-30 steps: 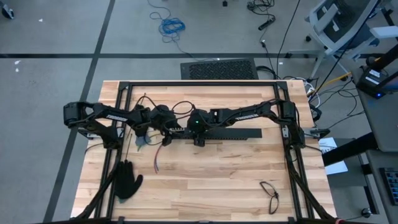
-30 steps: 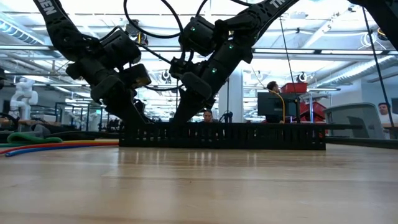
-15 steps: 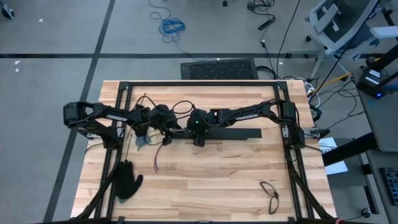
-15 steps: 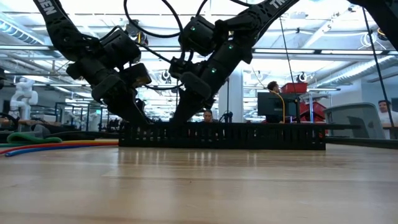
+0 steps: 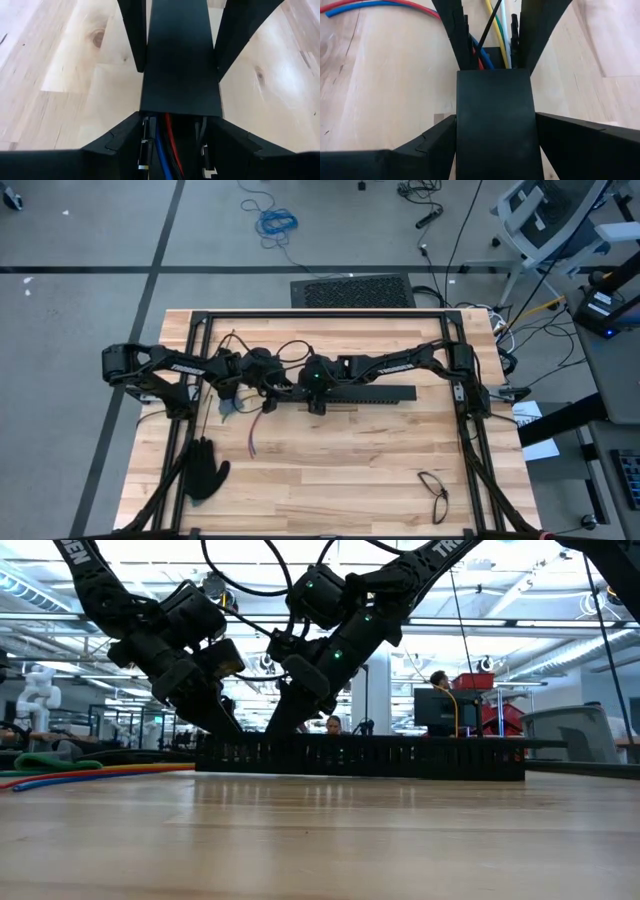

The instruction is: Ziptie cables

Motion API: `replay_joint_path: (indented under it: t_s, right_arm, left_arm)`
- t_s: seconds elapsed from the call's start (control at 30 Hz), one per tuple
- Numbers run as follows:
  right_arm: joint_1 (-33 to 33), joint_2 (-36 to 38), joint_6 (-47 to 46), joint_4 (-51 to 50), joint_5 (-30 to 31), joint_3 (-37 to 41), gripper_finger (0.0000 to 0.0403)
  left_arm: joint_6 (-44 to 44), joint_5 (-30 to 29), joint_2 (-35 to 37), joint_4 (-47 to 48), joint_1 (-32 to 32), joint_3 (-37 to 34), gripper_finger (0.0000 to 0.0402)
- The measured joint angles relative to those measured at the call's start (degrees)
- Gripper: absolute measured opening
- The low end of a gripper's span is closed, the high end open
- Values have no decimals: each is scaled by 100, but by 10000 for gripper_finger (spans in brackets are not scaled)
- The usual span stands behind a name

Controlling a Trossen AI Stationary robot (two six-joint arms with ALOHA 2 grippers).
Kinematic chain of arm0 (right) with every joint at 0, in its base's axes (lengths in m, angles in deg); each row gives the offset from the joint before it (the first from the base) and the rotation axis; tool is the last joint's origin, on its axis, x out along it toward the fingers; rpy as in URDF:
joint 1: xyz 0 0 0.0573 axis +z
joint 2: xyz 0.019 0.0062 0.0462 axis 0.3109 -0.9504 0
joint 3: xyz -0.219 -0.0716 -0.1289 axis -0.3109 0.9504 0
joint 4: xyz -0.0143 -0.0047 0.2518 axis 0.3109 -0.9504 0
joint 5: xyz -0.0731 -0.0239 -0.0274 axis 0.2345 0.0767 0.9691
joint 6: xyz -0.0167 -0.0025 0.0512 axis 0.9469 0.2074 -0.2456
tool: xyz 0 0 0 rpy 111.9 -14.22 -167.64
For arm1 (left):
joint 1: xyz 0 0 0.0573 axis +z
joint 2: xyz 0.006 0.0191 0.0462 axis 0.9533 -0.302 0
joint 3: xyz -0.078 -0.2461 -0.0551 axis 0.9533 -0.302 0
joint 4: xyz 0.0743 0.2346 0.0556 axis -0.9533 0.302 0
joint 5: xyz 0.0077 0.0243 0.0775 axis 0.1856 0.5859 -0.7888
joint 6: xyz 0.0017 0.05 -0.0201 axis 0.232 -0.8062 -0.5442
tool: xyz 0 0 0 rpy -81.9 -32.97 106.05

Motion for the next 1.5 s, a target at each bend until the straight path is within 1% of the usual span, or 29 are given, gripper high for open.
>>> replay_joint_path:
  t_s: [0.3,0.53,0.8,0.97,1.1,1.23,1.37,1.5]
  right_arm:
    - [0,-204,-52,52,-19,-44,247]
    - [-2,-225,-34,51,-18,-53,247]
    - [0,-232,-15,54,-18,-48,247]
    - [2,-241,-17,59,-17,-47,247]
    - [-9,-245,-17,57,-31,-44,247]
    - [-9,-247,-15,52,-37,-42,247]
    - [-9,-247,-4,38,-33,-42,247]
    - [-13,-249,27,33,-31,-39,247]
  left_arm:
    - [100,-89,-9,83,-7,-7,201]
    - [124,-97,-9,96,-7,-4,201]
    - [-50,-99,-4,151,-7,9,201]
    - [-427,-103,4,222,-13,22,201]
    - [-429,-105,4,227,-15,22,205]
    - [-236,-150,4,253,-15,26,240]
    - [-151,-283,9,360,-13,58,301]
    - [-129,-662,18,898,-18,290,368]
